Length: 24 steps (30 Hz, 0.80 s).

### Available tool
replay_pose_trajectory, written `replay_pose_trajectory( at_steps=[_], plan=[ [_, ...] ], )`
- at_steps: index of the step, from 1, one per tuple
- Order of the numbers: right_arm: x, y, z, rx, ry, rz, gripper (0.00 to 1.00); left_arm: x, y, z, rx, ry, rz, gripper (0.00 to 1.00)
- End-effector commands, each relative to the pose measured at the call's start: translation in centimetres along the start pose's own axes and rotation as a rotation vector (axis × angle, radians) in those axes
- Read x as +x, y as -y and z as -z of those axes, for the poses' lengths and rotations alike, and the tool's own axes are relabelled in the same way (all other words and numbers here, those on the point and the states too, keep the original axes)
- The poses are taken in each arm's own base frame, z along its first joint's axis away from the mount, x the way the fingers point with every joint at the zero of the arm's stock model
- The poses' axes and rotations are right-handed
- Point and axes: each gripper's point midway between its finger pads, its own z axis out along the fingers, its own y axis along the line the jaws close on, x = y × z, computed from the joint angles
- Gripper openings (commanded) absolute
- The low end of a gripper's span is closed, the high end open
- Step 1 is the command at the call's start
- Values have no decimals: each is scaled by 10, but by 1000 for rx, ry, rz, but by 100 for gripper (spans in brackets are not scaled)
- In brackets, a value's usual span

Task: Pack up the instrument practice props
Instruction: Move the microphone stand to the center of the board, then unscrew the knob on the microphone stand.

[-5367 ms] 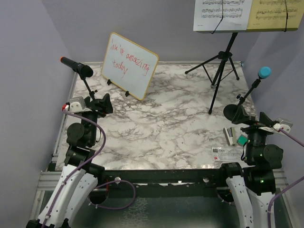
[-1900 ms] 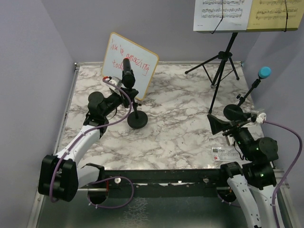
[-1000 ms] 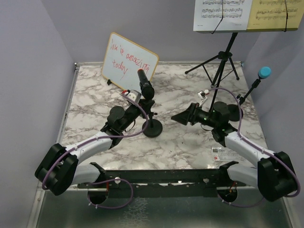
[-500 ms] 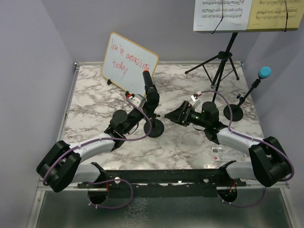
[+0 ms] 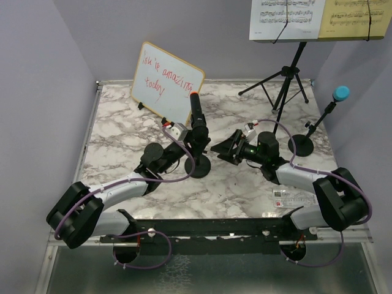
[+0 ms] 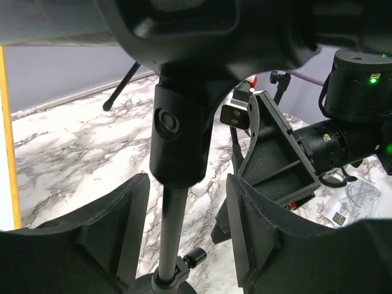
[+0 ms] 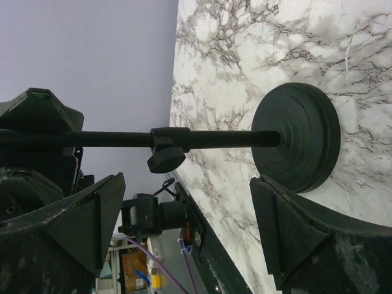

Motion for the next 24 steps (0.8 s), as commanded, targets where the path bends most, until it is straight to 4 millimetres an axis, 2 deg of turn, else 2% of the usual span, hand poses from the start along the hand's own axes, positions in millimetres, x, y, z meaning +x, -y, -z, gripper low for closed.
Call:
replay_pose_trajectory(
  at_steps=[1,5,11,15,19,24],
  plan=[
    [0,-5,-2,-19,-3,-16,91,-9,0,14,4,33,-6,64],
    [0,-8,-7,-18,-20,-45,88,-2,-6,22,11,6,7,70],
    [4,-12,-19,5,-45,-85,84,1,-5,23,93,-23,37,71],
    [9,-17,-27,-6,-79,-117,78,4,-7,21,112,-39,55,71],
    [15,-15,-34,2,-100,-146,72,7,-1,18,155,-47,73,66],
    [20,-11,-37,-15,-105,-175,61,12,-2,14,163,-57,80,54]
  ],
)
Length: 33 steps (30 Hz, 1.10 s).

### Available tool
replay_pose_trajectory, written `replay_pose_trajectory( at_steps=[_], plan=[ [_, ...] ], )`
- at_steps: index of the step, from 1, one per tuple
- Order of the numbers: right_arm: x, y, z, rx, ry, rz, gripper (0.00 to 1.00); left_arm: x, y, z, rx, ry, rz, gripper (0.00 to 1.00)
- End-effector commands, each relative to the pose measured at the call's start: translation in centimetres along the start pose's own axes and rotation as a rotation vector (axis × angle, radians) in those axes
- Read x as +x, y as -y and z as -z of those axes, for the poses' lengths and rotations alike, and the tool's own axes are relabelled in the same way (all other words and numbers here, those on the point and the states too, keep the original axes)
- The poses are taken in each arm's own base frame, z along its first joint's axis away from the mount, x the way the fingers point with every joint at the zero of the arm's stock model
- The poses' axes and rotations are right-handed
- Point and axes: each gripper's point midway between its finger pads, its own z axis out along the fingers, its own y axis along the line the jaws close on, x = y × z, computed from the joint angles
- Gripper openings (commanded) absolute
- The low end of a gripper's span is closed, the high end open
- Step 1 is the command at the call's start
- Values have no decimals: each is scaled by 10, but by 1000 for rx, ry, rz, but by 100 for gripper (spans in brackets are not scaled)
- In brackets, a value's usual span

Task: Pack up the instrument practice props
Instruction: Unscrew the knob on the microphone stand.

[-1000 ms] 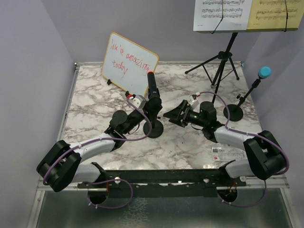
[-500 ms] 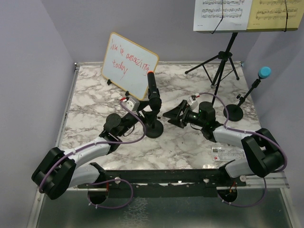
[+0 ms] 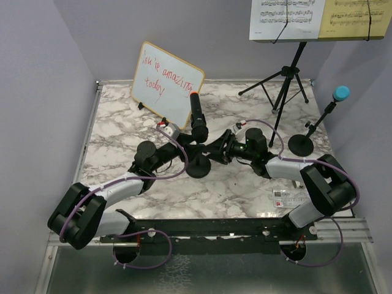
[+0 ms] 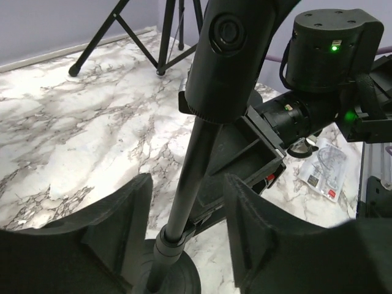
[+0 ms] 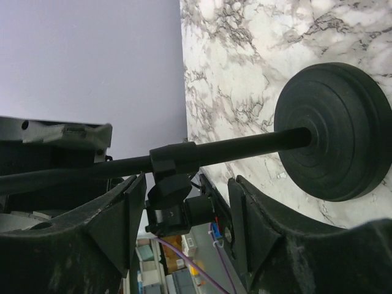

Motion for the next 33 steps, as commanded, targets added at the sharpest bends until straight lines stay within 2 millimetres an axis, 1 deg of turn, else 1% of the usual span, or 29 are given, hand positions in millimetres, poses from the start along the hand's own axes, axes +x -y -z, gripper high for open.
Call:
replay_pose_trajectory(
  at_steps=[1,6,10,14,17,20,23,26,30,33],
  plan=[
    [6,-1,-4,-23,-22,-35,61,-11,10,-7,67,28,-4,50],
    [8,-2,-4,-41,-25,-37,57,-7,8,-9,64,21,7,34],
    [9,-3,-4,-61,-31,-46,50,-4,7,-8,63,20,10,20],
    [12,-5,-2,-89,-41,-59,38,-1,3,-8,43,24,18,13],
    [13,-7,-1,-98,-42,-62,31,0,1,-8,30,25,24,10],
    [14,-6,0,-102,-44,-57,19,0,1,-8,31,25,27,6],
    [15,-6,-1,-111,-48,-38,2,1,0,-8,25,26,25,1],
    [16,-9,-3,-142,-72,48,1,2,-2,-7,17,25,23,0],
    [21,-6,-10,-166,-131,165,1,2,-1,-7,20,22,34,0],
    [22,-5,-11,-194,-134,230,1,2,0,-7,22,23,40,0]
  ],
)
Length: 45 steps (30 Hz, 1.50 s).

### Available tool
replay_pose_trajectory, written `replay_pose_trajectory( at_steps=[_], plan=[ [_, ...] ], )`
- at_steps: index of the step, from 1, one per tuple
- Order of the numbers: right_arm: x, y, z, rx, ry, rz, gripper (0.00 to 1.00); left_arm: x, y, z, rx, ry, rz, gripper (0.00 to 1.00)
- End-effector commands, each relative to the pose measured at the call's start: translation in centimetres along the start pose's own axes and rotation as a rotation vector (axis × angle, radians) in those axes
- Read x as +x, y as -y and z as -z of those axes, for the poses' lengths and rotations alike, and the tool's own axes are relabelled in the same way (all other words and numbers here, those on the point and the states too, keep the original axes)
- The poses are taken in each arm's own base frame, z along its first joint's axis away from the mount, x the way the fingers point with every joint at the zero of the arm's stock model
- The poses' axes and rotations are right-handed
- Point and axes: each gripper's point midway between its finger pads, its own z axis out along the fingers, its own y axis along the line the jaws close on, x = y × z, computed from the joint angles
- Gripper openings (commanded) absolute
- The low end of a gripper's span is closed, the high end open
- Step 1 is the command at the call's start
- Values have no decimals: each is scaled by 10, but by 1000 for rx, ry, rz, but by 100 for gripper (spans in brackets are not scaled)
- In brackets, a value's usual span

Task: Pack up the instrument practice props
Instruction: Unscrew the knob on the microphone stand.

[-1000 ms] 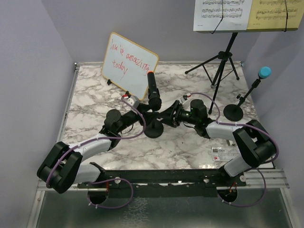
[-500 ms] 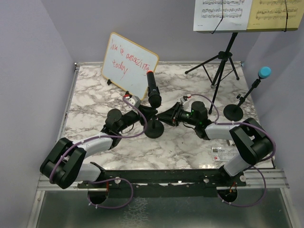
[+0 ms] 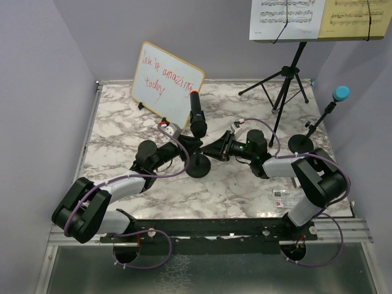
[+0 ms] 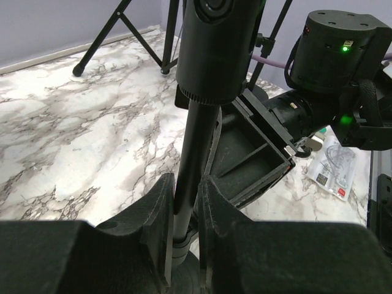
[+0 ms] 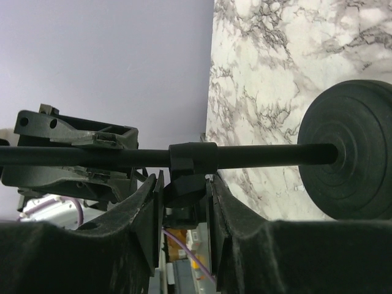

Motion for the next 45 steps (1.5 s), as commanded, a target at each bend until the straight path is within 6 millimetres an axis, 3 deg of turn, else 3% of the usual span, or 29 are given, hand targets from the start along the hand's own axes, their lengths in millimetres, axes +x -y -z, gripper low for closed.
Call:
replay_pose_trajectory(
  at_steps=[1,6,18,38,45],
  plan=[
    [19,4,-5,-57,-103,195,1,-6,6,-2,13,29,42,0],
    [18,9,-5,-61,-99,331,1,-6,5,-2,9,26,54,0],
    [1,25,-2,-48,-68,885,1,-3,4,-5,6,6,78,0],
    [19,30,8,-277,-270,1693,1,-3,4,-5,5,2,78,0],
    [16,31,9,-283,-258,1956,1,-2,3,-5,-2,3,76,0]
  ],
)
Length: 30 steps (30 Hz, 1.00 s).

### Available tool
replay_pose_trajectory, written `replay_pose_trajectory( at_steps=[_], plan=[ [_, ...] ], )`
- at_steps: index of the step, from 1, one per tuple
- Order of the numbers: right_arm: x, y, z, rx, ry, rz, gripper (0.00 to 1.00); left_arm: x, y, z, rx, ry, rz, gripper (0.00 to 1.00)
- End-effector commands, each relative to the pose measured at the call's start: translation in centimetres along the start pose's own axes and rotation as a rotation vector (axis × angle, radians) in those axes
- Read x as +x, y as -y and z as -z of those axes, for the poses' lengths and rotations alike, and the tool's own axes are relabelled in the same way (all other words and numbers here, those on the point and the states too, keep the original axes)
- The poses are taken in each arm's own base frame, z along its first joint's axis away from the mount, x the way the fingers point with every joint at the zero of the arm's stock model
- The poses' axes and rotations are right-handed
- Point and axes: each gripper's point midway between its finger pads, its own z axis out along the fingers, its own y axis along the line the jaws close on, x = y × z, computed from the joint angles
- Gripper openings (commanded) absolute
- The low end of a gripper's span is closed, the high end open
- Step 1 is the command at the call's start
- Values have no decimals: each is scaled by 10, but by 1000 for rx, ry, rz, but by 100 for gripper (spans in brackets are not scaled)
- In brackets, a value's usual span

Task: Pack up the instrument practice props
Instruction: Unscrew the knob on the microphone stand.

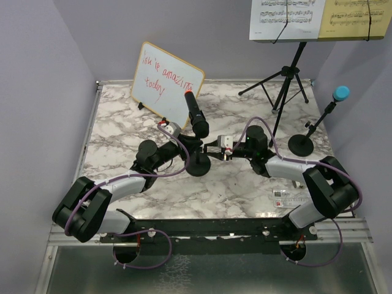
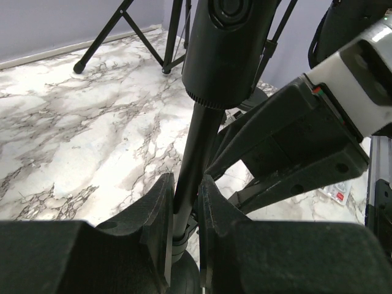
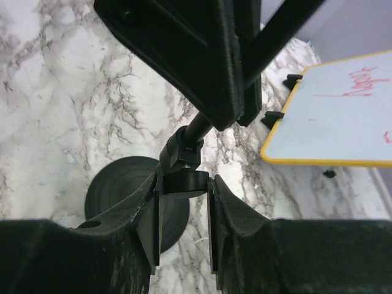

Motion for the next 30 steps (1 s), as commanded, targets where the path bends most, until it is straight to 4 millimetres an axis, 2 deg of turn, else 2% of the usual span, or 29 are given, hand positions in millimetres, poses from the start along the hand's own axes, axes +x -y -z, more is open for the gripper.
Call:
replay_pose_trajectory(
  at_steps=[1,7,13,19,23,30],
  plan=[
    [23,-33,3,-100,-73,159,1,-2,5,-4,11,1,53,0],
    [33,-20,0,-8,-197,366,1,-3,6,-6,19,-1,59,0],
    [24,-9,-3,112,-277,664,1,-4,5,-5,16,-3,55,0],
    [9,1,2,255,-338,998,1,-4,6,-5,21,-5,57,0],
    [-2,0,-1,313,-317,1118,1,-4,6,-5,23,-7,59,0],
    [3,-8,-11,257,-383,1251,1,-5,7,-4,25,-8,62,0]
  ],
)
